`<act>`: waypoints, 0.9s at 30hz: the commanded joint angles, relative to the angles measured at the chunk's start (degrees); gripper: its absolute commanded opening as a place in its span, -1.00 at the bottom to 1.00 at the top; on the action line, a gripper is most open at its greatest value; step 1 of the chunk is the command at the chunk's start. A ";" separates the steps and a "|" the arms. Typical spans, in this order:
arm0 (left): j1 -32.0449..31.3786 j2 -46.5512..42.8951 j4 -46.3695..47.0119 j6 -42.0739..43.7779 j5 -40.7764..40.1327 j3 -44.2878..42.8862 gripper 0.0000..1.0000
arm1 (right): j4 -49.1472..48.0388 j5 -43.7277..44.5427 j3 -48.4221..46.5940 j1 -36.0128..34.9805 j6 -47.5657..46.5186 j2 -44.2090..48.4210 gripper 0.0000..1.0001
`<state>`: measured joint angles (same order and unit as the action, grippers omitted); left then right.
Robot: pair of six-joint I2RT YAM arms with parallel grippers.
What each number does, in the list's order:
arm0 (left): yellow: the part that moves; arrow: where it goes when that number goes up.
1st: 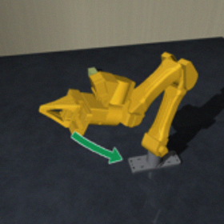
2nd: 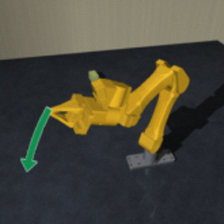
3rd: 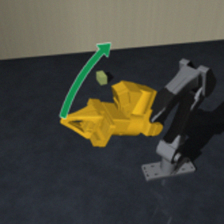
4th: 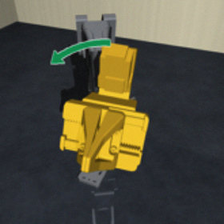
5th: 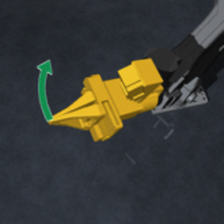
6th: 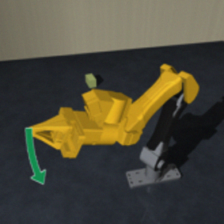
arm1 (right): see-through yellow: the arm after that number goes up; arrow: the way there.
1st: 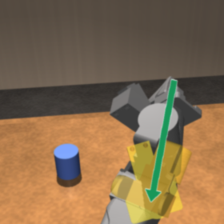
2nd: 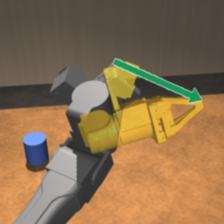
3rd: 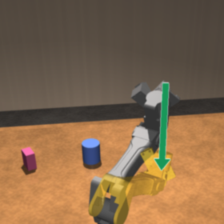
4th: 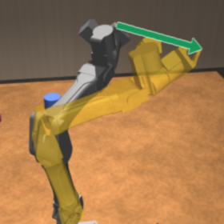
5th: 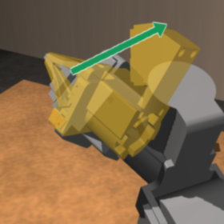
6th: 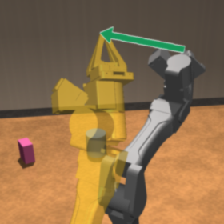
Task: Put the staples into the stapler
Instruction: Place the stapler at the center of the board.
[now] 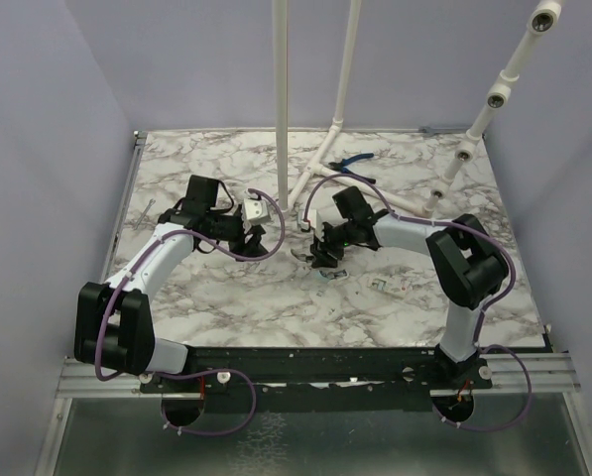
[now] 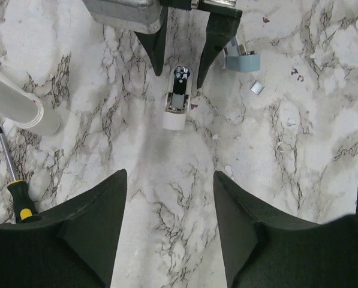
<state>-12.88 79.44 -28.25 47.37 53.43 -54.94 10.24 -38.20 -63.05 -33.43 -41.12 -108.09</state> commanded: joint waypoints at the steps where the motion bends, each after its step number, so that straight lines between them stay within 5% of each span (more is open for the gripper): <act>1: -1.51 -0.78 -4.43 5.93 -2.34 -0.40 0.26 | 2.67 1.98 0.37 -0.34 -0.12 3.51 0.17; 7: -7.17 -0.18 -7.25 11.04 -2.50 0.63 0.31 | 7.18 1.05 1.24 0.79 1.78 10.29 0.22; 16: -20.86 3.64 -8.13 19.27 -5.79 2.74 -0.06 | 13.59 -0.23 7.73 6.97 3.23 23.60 0.11; 27: -34.81 9.68 0.16 13.98 -18.72 1.79 -0.29 | 15.21 -3.82 14.20 13.44 3.07 27.69 0.00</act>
<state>-43.88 86.80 -32.47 63.44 41.60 -52.51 24.12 -39.62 -49.60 -21.98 -38.46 -82.17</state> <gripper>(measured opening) 0.373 0.513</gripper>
